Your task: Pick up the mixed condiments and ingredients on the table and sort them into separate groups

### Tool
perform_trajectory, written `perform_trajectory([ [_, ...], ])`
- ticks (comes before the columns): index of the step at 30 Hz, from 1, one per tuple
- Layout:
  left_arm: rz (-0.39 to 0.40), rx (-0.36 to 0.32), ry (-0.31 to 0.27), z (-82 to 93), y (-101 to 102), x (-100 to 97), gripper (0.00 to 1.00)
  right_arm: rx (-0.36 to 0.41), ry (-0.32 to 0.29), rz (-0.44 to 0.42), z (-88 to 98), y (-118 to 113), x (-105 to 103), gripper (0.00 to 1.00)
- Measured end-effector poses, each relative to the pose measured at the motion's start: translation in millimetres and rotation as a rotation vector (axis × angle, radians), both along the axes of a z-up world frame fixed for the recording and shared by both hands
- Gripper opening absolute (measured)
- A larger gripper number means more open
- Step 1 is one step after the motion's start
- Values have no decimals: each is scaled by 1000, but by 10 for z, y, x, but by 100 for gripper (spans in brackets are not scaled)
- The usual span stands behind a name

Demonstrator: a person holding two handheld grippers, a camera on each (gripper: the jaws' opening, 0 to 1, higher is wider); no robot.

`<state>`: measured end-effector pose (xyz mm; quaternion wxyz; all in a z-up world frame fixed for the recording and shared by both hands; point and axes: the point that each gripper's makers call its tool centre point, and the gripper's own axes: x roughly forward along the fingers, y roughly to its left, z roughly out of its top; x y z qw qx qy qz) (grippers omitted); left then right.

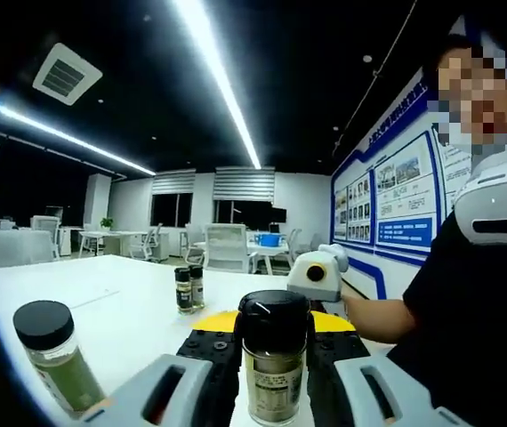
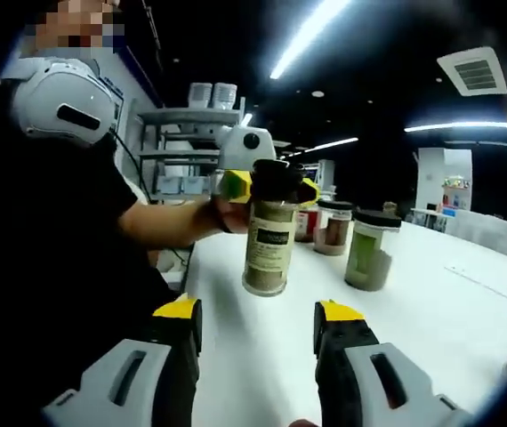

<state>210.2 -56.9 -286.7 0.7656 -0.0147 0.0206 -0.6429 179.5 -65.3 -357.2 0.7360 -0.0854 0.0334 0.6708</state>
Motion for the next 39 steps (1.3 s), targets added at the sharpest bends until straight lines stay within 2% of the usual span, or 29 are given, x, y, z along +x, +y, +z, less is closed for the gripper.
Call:
perform_trajectory([
  [5,-7,1,-3,-14,-32,-33,28,-7,-16,16,-33,118,-24,52],
  [11,-23,0,0,-30,-66,-64,28,23,2,-8,42,215,36,51],
  [16,-40,5,-2,-36,-99,-90,28,129,69,-41,242,244,125,46],
  [20,-37,-2,-8,-18,-109,-78,28,156,111,-39,271,254,141,46],
  [27,-41,-1,-12,-20,-126,-110,28,156,109,-31,255,290,112,46],
  [30,-41,-3,-13,-22,-133,-106,28,157,102,-16,252,309,76,39],
  [36,-47,-1,-13,-54,-150,-137,28,156,90,2,240,366,19,37],
  [39,-47,-2,-15,-70,-150,-138,28,159,76,7,240,373,10,30],
])
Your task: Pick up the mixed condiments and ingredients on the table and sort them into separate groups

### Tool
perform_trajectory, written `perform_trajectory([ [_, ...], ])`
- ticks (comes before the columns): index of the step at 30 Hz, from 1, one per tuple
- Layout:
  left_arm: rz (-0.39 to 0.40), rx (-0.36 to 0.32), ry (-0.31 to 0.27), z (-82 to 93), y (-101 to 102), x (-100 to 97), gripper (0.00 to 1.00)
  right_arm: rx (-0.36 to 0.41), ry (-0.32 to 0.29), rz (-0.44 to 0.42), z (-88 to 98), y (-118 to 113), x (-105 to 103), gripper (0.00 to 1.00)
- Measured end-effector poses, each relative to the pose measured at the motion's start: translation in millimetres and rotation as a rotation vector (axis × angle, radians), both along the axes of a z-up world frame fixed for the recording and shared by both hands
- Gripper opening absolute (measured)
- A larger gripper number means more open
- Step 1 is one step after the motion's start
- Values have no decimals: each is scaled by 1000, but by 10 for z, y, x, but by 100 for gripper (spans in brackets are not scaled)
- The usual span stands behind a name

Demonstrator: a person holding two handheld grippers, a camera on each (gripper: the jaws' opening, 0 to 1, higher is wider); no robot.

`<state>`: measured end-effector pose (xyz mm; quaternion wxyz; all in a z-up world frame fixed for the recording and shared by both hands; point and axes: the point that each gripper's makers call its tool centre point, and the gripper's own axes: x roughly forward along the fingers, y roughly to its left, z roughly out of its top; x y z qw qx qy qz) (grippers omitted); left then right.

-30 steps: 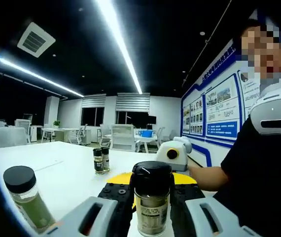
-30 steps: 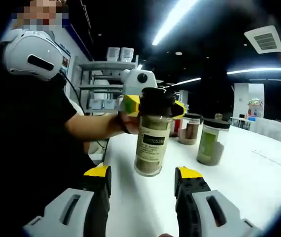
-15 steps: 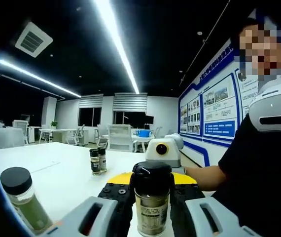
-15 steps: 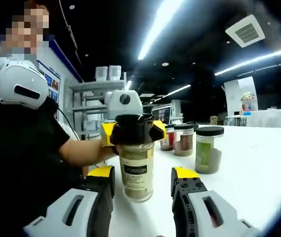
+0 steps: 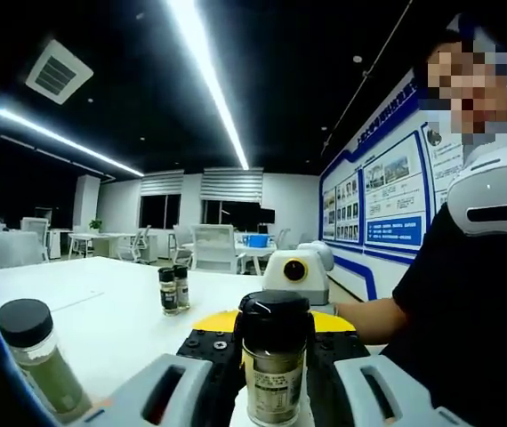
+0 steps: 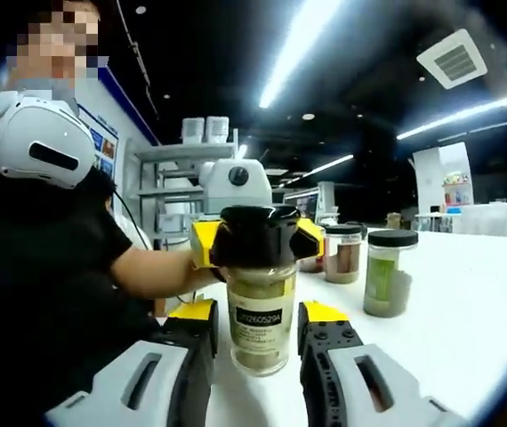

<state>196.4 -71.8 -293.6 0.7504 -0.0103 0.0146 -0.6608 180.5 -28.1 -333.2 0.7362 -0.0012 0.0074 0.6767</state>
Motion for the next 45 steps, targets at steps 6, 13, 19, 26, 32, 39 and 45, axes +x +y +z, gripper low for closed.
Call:
perform_trajectory([
  [6,-13,-12,0,-12,19,-23,28,-8,21,0,-19,35,4,28],
  [13,-22,-12,-6,-31,23,-49,29,-26,29,2,-50,62,-5,28],
  [19,-17,-18,-31,-26,29,-41,29,-37,24,-10,-58,65,8,28],
  [26,-31,-32,-27,-40,49,-61,29,-68,-4,-11,-122,77,-6,28],
  [32,-63,-45,-18,-15,73,-99,36,-55,-26,-14,-86,72,-29,28],
  [39,-41,3,-38,-96,127,-45,43,-60,-23,-45,-90,43,28,28],
  [45,-27,26,-42,-138,146,-25,44,-68,-21,-49,-107,36,38,28],
])
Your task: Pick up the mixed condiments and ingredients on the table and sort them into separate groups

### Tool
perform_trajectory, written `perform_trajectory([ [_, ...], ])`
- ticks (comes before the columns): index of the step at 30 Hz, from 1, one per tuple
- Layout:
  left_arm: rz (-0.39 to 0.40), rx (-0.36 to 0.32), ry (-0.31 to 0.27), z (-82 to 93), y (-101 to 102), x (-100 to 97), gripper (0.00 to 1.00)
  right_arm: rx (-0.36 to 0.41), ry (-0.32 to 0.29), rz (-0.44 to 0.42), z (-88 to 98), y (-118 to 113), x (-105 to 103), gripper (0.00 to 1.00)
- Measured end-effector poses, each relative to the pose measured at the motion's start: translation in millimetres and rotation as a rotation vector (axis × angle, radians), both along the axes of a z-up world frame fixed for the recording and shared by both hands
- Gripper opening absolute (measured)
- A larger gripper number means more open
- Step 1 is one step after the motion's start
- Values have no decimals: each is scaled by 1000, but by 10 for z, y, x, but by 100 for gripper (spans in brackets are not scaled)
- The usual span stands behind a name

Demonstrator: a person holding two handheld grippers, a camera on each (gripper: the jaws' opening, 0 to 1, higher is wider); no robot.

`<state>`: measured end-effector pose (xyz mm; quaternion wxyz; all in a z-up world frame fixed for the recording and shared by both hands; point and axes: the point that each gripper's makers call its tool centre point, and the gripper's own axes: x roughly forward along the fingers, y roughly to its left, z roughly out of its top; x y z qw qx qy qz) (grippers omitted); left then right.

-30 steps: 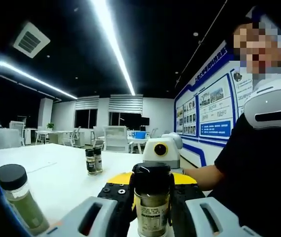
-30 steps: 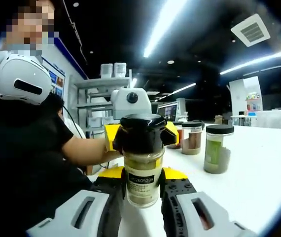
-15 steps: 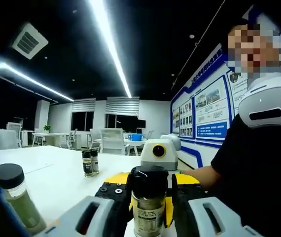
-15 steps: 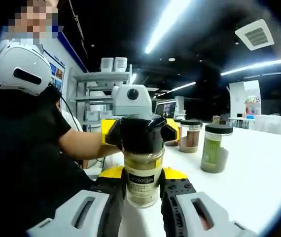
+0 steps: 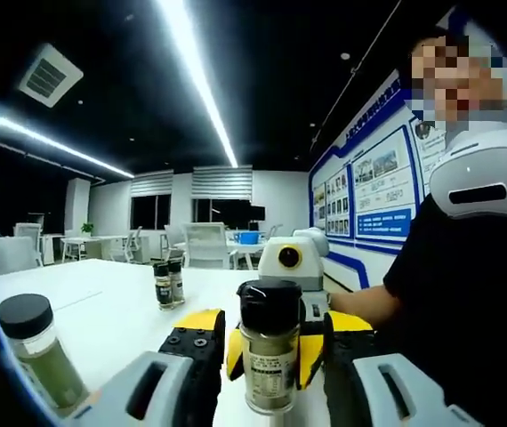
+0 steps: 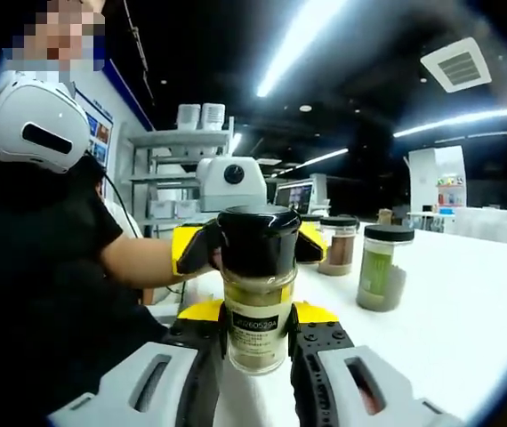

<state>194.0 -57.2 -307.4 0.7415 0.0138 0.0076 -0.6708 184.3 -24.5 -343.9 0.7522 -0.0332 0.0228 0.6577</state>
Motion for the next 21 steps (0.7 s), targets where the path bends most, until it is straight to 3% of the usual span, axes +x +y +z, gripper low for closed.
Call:
perform_trajectory([
  [4,24,2,-3,-3,37,45,44,-16,-18,-4,-15,-21,7,28],
  [11,67,72,-18,-128,113,115,45,-21,-25,-35,-6,-131,85,28],
  [21,100,141,-27,-303,91,81,45,-33,-22,-89,-42,-345,193,28],
])
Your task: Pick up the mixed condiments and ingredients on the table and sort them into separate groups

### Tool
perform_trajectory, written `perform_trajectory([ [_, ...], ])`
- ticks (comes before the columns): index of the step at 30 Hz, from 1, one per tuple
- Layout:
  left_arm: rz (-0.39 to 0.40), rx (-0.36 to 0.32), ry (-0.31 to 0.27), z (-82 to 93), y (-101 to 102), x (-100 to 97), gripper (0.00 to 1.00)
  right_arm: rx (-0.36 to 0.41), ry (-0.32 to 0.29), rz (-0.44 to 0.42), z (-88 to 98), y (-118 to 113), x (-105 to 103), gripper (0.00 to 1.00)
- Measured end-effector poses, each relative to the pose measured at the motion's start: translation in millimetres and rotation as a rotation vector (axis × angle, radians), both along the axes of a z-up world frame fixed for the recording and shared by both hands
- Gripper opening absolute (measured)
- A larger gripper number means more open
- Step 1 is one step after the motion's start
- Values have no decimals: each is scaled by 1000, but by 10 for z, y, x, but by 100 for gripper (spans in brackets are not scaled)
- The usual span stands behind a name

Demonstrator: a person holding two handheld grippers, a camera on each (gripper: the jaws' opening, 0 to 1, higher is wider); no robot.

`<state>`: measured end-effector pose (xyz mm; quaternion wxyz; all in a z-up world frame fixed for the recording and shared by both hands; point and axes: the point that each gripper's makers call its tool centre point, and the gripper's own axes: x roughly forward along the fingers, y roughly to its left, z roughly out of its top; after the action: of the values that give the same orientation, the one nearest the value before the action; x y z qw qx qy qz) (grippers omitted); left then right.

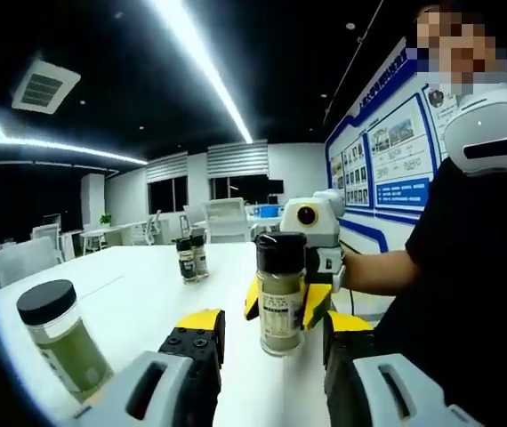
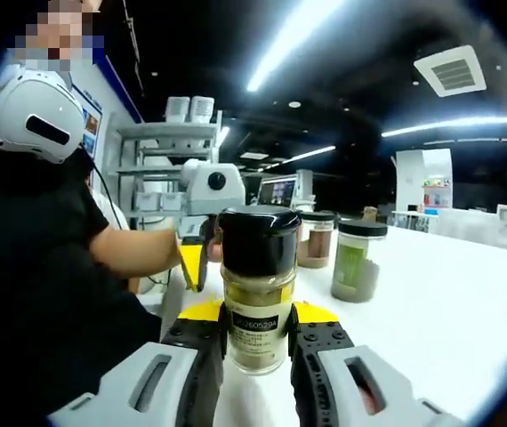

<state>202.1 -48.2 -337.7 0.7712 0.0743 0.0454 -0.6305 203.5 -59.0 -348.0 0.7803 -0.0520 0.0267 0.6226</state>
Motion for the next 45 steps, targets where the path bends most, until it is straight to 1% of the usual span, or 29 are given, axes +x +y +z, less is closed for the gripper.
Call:
perform_trajectory([
  [1,0,2,3,-3,1,-5,45,-2,-1,-8,-9,-16,19,28],
  [2,3,10,6,-11,8,-14,45,-15,-11,-34,-38,-61,75,28],
  [3,5,14,0,-8,17,-28,45,-28,-17,-50,-61,-103,113,28],
  [4,7,11,0,6,30,-32,45,-31,-14,-61,-69,-143,147,28],
  [5,10,-7,8,34,33,-37,45,-31,-14,-72,-70,-184,176,28],
  [8,23,-9,7,31,65,-28,44,-22,-11,-93,-51,-260,207,28],
  [12,46,-19,14,32,98,9,44,-27,-23,-133,-40,-372,262,28],
  [14,51,-23,17,34,114,3,44,-25,-22,-147,-35,-433,284,28],
  [17,68,-10,7,10,130,9,43,-20,-17,-187,-37,-532,341,28],
  [21,95,-17,7,-3,163,28,42,-7,-4,-235,-43,-667,403,28],
  [26,106,-20,18,-27,223,35,42,4,5,-289,-54,-832,478,28],
  [34,124,-9,15,-72,297,41,42,23,11,-370,-45,-1054,583,28],
  [36,137,8,0,-94,356,70,42,20,8,-398,-58,-1120,630,28],
  [37,142,3,-2,-83,393,83,42,19,9,-406,-64,-1150,648,28],
  [39,154,-19,12,-38,459,111,42,15,8,-424,-73,-1205,676,28],
  [41,166,-22,4,-17,504,124,42,11,5,-439,-84,-1263,704,28],
  [43,181,-19,1,-10,567,155,42,14,19,-453,-106,-1327,742,28],
  [45,193,-22,1,-12,608,178,42,17,25,-483,-125,-1414,805,28],
])
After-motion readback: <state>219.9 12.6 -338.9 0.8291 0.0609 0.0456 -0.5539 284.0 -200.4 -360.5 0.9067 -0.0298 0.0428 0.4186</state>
